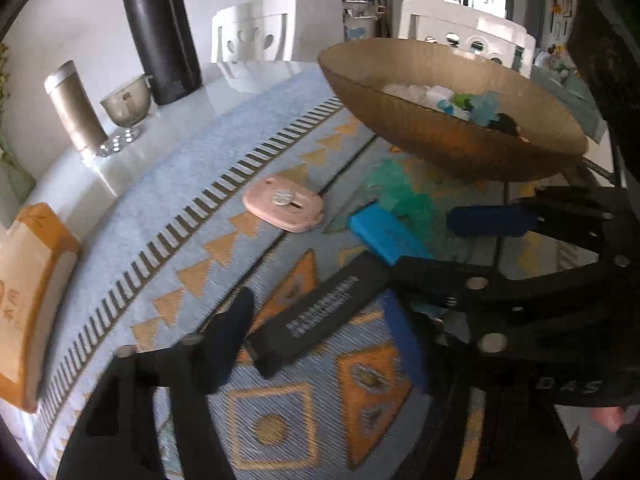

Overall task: Organize rigid objects
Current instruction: 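Withdraw both tools from the bowl back toward the lighters, then grasp the black lighter with the left tool while the right tool grasps the blue lighter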

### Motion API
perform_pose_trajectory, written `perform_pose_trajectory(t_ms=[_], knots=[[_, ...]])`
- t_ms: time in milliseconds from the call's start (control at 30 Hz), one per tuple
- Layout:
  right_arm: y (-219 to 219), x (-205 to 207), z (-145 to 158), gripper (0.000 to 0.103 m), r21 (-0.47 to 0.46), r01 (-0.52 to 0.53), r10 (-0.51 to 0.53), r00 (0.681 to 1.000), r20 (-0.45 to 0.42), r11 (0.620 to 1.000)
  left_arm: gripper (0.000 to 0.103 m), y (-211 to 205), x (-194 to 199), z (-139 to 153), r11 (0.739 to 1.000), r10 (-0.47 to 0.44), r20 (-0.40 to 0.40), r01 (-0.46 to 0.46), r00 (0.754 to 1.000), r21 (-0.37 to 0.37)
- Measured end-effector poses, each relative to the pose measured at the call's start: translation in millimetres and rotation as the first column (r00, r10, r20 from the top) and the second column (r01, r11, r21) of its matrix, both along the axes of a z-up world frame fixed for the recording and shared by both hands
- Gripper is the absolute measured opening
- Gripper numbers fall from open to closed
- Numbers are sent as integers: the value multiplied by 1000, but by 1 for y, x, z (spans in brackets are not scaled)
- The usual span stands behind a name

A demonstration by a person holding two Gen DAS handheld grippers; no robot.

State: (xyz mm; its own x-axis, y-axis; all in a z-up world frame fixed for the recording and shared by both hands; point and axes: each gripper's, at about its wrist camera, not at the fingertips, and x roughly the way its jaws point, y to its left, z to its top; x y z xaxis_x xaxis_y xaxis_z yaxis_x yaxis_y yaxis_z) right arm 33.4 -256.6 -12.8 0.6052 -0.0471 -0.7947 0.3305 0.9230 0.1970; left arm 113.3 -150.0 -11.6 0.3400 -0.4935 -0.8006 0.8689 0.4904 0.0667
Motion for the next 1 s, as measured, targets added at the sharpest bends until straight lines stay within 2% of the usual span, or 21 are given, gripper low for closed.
perform_pose_trajectory(t_ms=[33,67,133,167,200,267,400,467,533,600,667,733,900,933,967,1000], knots=[[1,0,0,55,-3,-9,9,1000,2,1000,37,0,-4,0,1000,-4,-3,4,1000,-1],[1,0,0,55,-5,-15,15,1000,0,1000,27,0,-10,1,1000,2,3,-2,1000,4],[5,0,-1,54,-34,-28,28,1000,-9,999,22,2,-21,1,999,44,31,-45,999,27],[8,0,-1,51,-53,-37,36,999,-17,998,22,6,-26,2,997,64,36,-65,997,34],[12,-2,-1,39,-73,-54,53,998,-25,996,22,10,-30,2,996,85,30,-86,996,38],[22,-7,0,25,-81,-122,120,992,-29,989,22,24,-37,3,991,130,-2,-130,992,35],[44,-34,1,25,-142,-241,236,970,-51,960,22,67,-56,5,967,253,-106,-255,962,1],[48,-53,1,25,-101,-299,296,954,-43,949,22,92,-70,6,948,303,-188,-316,934,-38],[49,-75,1,24,-71,-344,343,939,-31,936,22,110,-82,6,930,344,-215,-363,914,-53],[50,-93,0,24,-71,-373,372,928,-32,925,22,125,-101,6,914,383,-204,-402,901,-57],[51,-109,-1,24,-76,-393,391,920,-39,916,22,131,-114,5,903,412,-172,-426,895,-50],[52,-123,0,24,-58,-415,413,910,-49,908,22,136,-127,4,898,420,-172,-436,891,-63],[53,-134,-2,27,-55,-408,405,912,-59,911,24,133,-138,2,884,453,-114,-462,884,-68],[53,-133,-1,27,-59,-402,399,915,-60,914,26,133,-139,2,884,454,-104,-462,885,-69],[55,-133,-1,29,-66,-399,395,916,-63,915,36,132,-139,3,883,458,-92,-465,884,-66],[58,-131,-1,32,-78,-397,393,917,-64,914,39,133,-139,4,879,466,-87,-472,881,-66]])
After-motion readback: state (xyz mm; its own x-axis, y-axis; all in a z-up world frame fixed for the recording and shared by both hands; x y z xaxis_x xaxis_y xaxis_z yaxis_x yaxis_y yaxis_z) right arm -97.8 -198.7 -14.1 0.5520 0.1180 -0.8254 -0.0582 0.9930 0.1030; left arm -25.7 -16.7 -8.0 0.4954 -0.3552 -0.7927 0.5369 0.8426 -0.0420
